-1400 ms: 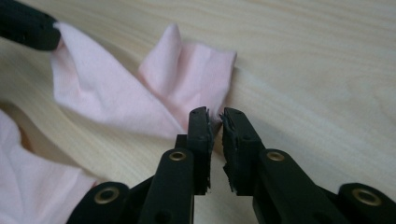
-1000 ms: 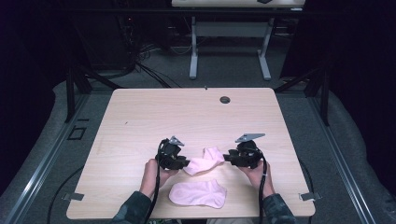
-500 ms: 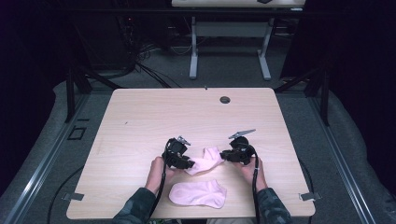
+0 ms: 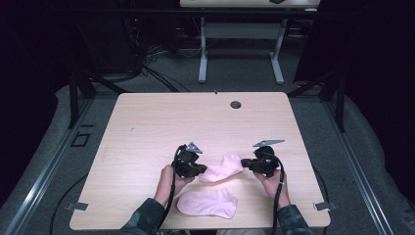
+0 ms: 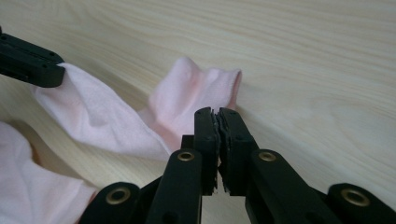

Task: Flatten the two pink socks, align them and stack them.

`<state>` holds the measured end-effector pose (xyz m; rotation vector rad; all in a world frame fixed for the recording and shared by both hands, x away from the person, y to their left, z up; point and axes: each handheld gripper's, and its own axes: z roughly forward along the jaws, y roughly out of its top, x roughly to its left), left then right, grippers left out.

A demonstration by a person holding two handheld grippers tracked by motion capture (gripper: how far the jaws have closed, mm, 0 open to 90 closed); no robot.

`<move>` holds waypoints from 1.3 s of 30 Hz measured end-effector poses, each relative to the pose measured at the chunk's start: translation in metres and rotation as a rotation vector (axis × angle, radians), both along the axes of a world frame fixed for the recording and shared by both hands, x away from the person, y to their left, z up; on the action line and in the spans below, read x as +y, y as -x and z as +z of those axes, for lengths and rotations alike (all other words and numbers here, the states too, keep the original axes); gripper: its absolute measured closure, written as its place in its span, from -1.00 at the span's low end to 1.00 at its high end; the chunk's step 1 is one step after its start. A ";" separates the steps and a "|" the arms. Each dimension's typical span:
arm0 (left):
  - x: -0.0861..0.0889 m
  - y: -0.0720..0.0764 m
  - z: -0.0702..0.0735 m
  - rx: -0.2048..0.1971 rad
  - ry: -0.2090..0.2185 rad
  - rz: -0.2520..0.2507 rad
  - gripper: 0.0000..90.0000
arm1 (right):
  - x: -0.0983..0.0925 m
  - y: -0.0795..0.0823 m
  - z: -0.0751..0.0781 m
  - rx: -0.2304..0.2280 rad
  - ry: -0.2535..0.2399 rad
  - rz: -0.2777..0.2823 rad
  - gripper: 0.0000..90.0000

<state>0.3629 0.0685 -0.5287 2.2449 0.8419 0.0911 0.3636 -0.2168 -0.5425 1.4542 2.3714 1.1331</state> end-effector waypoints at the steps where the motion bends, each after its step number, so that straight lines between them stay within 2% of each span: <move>1: -0.001 0.002 0.004 -0.007 0.014 -0.004 0.99 | -0.004 0.004 0.006 -0.006 0.000 -0.017 0.92; 3: -0.006 0.007 0.015 -0.030 0.057 -0.022 0.98 | -0.012 0.014 0.021 -0.011 -0.006 -0.056 0.92; 4: -0.007 0.009 0.018 -0.031 0.077 -0.031 0.99 | -0.015 0.021 0.030 0.005 -0.007 -0.082 0.92; 5: -0.010 0.012 0.023 -0.040 0.094 -0.038 0.99 | -0.018 0.025 0.036 -0.008 -0.013 -0.095 0.92; 7: -0.013 0.014 0.026 -0.042 0.116 -0.045 0.98 | -0.025 0.035 0.054 -0.005 -0.028 -0.140 0.91; 10: -0.013 0.008 0.019 -0.023 0.118 -0.022 0.98 | -0.024 0.032 0.064 0.020 -0.016 -0.151 0.79; 12: -0.010 0.001 0.010 0.001 0.116 0.009 0.98 | -0.020 0.020 0.058 0.049 -0.006 -0.150 0.67; 14: -0.005 -0.004 0.002 0.026 0.118 0.031 0.98 | -0.016 0.007 0.045 0.071 0.002 -0.119 0.53; 15: -0.002 -0.005 -0.002 0.031 0.117 0.044 0.98 | -0.013 0.002 0.036 0.054 0.021 -0.093 0.48; 16: 0.001 -0.006 -0.005 0.034 0.109 0.060 0.98 | -0.012 0.001 0.030 0.031 0.019 -0.046 0.40; 17: 0.002 -0.006 -0.006 0.039 0.111 0.057 0.98 | -0.011 0.000 0.023 -0.005 0.033 -0.004 0.34; 18: 0.005 -0.007 -0.009 0.044 0.105 0.061 0.98 | -0.011 0.001 0.021 -0.024 0.042 0.007 0.31; 19: 0.007 -0.007 -0.010 0.047 0.103 0.068 0.98 | -0.011 0.003 0.015 -0.044 0.050 0.065 0.23; 21: 0.010 -0.007 -0.011 0.050 0.103 0.071 0.98 | -0.014 0.007 0.007 -0.078 0.033 0.118 0.21; 23: 0.012 -0.007 -0.012 0.049 0.108 0.075 0.98 | -0.015 0.015 0.005 -0.130 0.049 0.169 0.16; 26: 0.012 -0.007 -0.011 0.044 0.104 0.066 0.98 | -0.008 0.024 0.003 -0.174 0.076 0.255 0.11; 32: 0.009 -0.003 -0.008 0.031 0.113 0.048 0.98 | 0.011 0.013 -0.012 -0.154 0.140 0.368 0.16; 33: 0.009 -0.003 -0.007 0.028 0.109 0.041 0.98 | 0.014 0.011 -0.014 -0.149 0.138 0.385 0.16; 36: 0.007 -0.001 -0.001 0.015 0.113 0.027 0.99 | 0.021 0.007 -0.019 -0.144 0.161 0.407 0.26; 39: 0.006 0.000 0.004 0.005 0.116 0.017 0.99 | 0.024 0.004 -0.025 -0.131 0.169 0.391 0.44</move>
